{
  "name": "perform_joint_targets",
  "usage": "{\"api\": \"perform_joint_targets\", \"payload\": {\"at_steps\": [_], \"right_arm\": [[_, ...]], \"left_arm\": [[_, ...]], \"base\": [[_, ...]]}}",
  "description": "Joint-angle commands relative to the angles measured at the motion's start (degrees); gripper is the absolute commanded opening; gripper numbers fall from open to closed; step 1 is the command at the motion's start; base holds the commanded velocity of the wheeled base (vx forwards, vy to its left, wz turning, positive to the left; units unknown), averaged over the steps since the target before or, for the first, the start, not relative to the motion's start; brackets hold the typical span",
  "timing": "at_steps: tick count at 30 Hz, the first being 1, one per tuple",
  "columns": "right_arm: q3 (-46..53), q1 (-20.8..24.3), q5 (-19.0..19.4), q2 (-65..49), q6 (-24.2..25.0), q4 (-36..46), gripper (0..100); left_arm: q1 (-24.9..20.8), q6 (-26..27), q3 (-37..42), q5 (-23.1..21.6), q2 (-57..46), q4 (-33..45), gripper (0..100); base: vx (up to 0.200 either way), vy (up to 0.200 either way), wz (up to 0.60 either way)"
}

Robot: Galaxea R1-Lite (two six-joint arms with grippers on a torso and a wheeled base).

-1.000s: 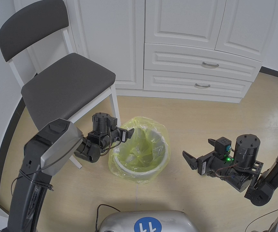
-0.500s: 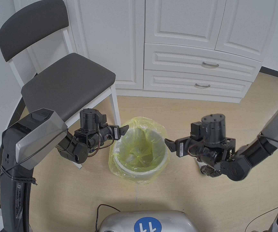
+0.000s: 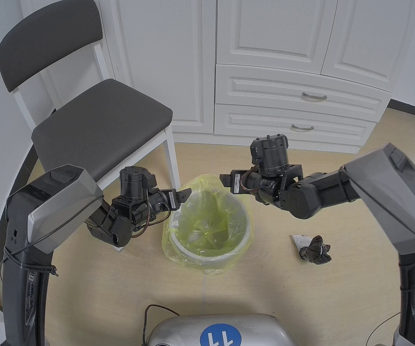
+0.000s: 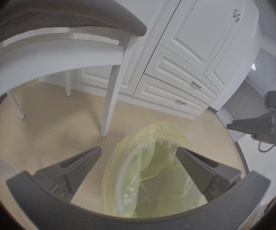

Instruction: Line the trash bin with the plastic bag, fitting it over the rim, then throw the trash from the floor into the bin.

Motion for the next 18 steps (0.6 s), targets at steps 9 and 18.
{"api": "perform_joint_targets", "payload": {"at_steps": [9, 18], "right_arm": [[-16.15, -3.88, -0.85, 18.69, 2.72, 6.30, 100], [-19.31, -5.29, -1.38, 19.04, 5.00, 6.47, 100]], "left_arm": [[0.93, -2.30, -4.92, 0.01, 7.49, 0.15, 100], [1.54, -2.38, -7.21, 1.06, 9.25, -0.46, 100]], "base": [[0.000, 0.000, 0.00], [0.000, 0.000, 0.00]]}}
